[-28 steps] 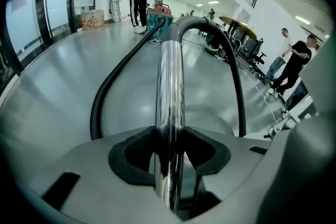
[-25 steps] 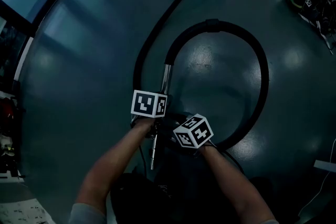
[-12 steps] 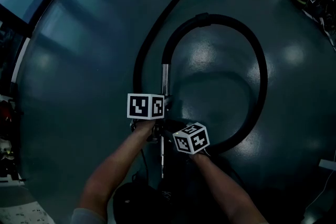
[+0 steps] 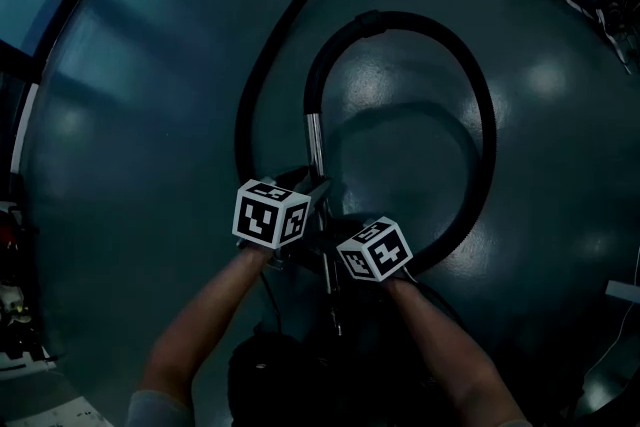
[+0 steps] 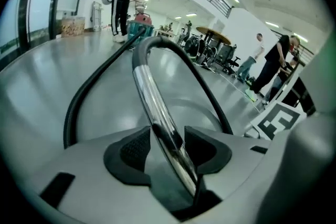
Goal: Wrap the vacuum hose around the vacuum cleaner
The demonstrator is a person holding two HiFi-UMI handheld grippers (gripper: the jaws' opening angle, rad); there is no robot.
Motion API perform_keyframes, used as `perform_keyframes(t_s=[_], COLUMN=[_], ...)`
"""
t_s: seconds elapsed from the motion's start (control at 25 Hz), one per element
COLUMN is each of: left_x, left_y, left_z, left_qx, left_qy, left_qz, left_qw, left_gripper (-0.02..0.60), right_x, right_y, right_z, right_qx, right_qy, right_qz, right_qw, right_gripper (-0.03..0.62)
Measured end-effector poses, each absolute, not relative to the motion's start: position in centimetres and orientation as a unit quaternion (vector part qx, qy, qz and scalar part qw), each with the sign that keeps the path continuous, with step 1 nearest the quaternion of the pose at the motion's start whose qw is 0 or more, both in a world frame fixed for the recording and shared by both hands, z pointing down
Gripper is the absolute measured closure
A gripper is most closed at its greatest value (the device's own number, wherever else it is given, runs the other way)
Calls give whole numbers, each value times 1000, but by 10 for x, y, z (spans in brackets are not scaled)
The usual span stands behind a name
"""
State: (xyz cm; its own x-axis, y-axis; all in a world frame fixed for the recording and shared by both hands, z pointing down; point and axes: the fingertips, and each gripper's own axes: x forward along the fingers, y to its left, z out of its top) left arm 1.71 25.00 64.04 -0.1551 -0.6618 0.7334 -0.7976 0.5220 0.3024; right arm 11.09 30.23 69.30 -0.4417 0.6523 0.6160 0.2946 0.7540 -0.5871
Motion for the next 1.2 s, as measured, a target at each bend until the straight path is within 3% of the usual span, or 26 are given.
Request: perform_keyframes(t_s=[0.2, 0.28, 0.56, 0.92, 1.2], left_x=[18, 33, 89, 122, 151], left_y=[227, 214, 222, 227, 228], left_z=[607, 614, 675, 714, 748], left_qx=[581, 629, 718, 753, 774], left_qy=[-720, -669, -486, -389, -330], left_qz=[228, 279, 388, 441, 455], left_qw=[303, 281, 311, 295, 293], left_gripper=[388, 388, 324, 322, 322], right_x=[137, 149, 188, 195, 199], right_y=[280, 275, 245, 185, 151], right_z=[707, 712, 726, 726, 709], right_qx=[-301, -309, -342, -386, -419], right_qy=[-807, -801, -763, -724, -696], right_qz=[145, 125, 33, -139, -202], right_qw=[486, 498, 548, 555, 547], right_gripper=[410, 416, 430, 448, 450])
